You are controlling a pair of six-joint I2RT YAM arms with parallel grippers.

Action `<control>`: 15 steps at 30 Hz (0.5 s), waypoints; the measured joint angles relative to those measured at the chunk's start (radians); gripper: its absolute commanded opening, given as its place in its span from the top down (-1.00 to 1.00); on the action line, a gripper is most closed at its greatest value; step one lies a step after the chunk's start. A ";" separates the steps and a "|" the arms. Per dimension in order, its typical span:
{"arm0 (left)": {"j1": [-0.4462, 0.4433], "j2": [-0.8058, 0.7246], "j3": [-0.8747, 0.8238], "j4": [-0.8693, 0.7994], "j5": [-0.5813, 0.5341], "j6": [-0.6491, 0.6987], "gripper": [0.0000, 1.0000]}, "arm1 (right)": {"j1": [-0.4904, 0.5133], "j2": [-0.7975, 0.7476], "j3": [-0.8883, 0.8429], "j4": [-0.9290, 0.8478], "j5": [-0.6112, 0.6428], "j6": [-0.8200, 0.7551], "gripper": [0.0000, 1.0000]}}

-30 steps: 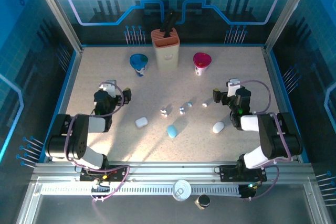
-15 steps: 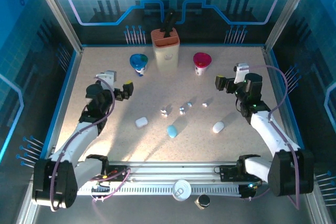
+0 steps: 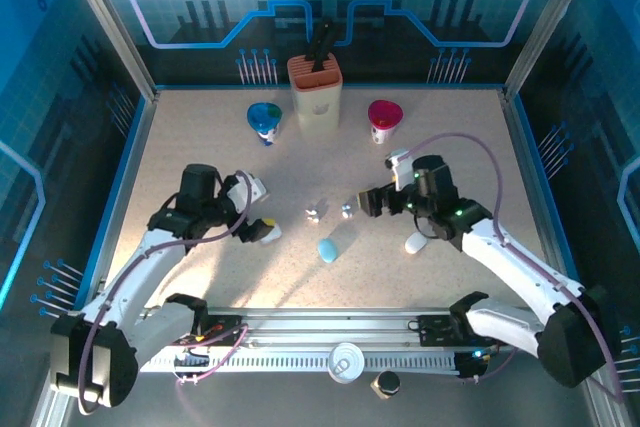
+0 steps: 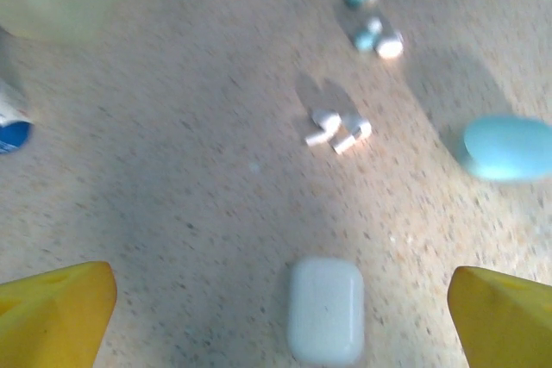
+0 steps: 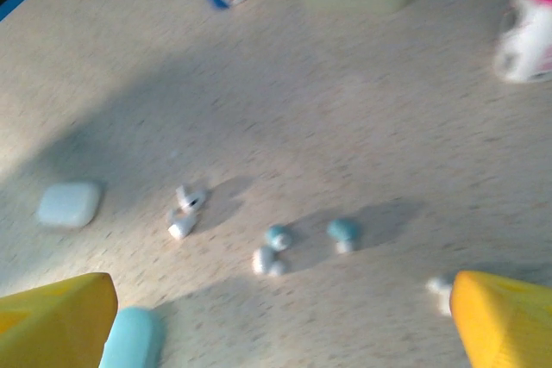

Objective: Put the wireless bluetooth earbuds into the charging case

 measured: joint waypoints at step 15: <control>-0.085 0.326 -0.010 -0.024 -0.169 0.133 -0.72 | 0.179 0.194 -0.003 0.064 0.052 0.099 -0.99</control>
